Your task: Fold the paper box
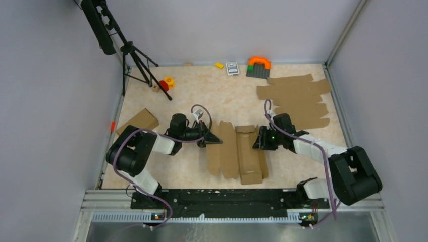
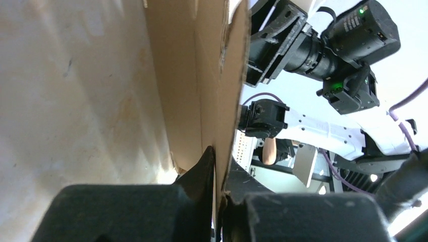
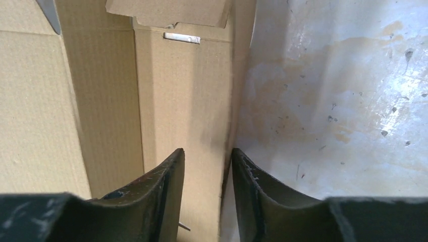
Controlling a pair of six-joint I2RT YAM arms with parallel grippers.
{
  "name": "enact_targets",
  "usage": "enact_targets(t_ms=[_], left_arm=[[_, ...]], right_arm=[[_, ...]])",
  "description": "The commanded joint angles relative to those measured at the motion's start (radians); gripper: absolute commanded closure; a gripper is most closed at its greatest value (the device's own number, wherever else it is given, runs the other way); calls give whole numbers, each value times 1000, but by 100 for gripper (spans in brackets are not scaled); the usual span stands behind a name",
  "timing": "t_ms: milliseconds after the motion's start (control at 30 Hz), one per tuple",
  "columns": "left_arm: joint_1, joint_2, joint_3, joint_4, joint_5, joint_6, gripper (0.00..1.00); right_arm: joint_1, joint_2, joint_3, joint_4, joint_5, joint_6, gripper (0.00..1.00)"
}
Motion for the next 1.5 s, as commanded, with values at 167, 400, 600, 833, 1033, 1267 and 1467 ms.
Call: enact_targets(t_ms=[167, 400, 600, 833, 1033, 1267, 1467], left_arm=[[4, -174, 115, -507, -92, 318, 92], [17, -224, 104, -424, -32, 284, 94], [27, -346, 179, -649, -92, 469, 95], [27, -457, 288, -935, -242, 691, 98], [11, -570, 258, -942, -349, 785, 100], [-28, -660, 197, -904, -451, 809, 100], [-54, -743, 125, -826, -504, 785, 100]], right_arm=[[0, -83, 11, -91, 54, -36, 44], [-1, -158, -6, -111, 53, -23, 41], [-1, -221, 6, -115, 82, -16, 34], [-1, -248, 28, -147, 85, -30, 29], [0, -260, 19, -154, 75, -33, 28], [11, -291, -25, -124, 6, -12, 30], [118, -243, -30, -131, 71, 52, 22]])
